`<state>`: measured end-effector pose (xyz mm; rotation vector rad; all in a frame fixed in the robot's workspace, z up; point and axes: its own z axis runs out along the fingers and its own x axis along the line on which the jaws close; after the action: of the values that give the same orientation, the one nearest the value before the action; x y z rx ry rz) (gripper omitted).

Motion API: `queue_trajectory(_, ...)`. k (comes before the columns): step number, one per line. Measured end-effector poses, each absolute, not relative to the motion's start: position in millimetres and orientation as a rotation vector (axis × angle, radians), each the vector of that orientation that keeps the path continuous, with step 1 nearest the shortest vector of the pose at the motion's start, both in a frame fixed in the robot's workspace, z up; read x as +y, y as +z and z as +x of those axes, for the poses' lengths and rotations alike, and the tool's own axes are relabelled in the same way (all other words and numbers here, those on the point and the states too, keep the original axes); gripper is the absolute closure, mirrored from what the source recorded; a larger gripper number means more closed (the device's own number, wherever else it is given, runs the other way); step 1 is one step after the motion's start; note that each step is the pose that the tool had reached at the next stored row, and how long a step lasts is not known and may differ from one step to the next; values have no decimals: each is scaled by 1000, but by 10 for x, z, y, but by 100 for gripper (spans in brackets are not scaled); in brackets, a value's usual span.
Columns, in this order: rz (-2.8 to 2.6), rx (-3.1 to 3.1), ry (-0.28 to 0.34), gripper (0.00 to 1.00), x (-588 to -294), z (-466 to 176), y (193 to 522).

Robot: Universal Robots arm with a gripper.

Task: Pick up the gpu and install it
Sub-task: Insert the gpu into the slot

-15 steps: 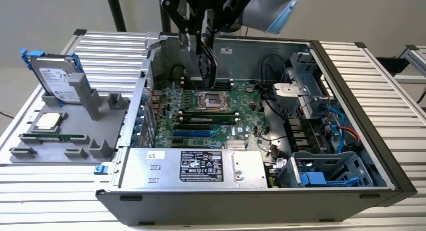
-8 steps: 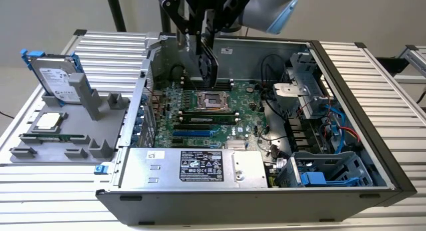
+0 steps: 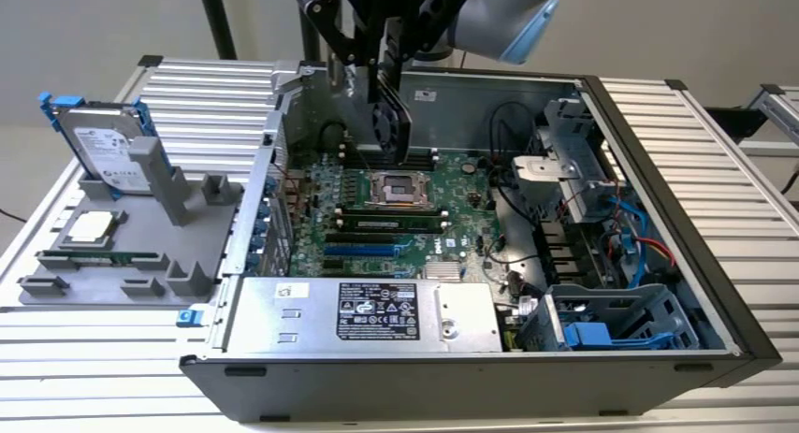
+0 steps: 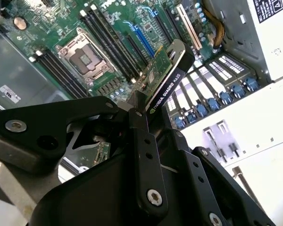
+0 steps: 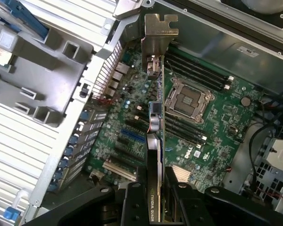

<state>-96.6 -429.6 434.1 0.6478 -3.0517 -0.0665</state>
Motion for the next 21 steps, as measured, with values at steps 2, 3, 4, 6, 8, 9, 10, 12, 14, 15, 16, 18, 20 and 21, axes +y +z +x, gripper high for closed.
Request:
queue_trajectory(2,663,-3048,-66,100,-4296,-966,4342)
queue_trajectory(3,670,-3047,-66,100,-4296,-966,4342)
queue_trajectory(4,677,-3045,-66,100,-4296,-966,4343)
queue_trajectory(6,693,-3041,-66,100,-4296,-966,4343)
queue_trajectory(8,708,-3038,-66,100,-4296,-966,4344)
queue_trajectory(9,715,-3036,-66,100,-4296,-966,4344)
queue_trajectory(10,723,-3034,-66,100,-4296,-966,4345)
queue_trajectory(12,738,-3030,-65,100,-4296,-966,4345)
queue_trajectory(14,754,-3026,-65,100,-4296,-966,4346)
queue_trajectory(15,761,-3024,-65,100,-4296,-966,4346)
queue_trajectory(16,770,-3022,-65,100,-4296,-966,4346)
queue_trajectory(18,789,-3016,-65,100,-4296,-966,4347)
queue_trajectory(20,812,-3010,-64,100,-4296,-966,4347)
queue_trajectory(21,824,-3006,-64,100,-4296,-966,4347)
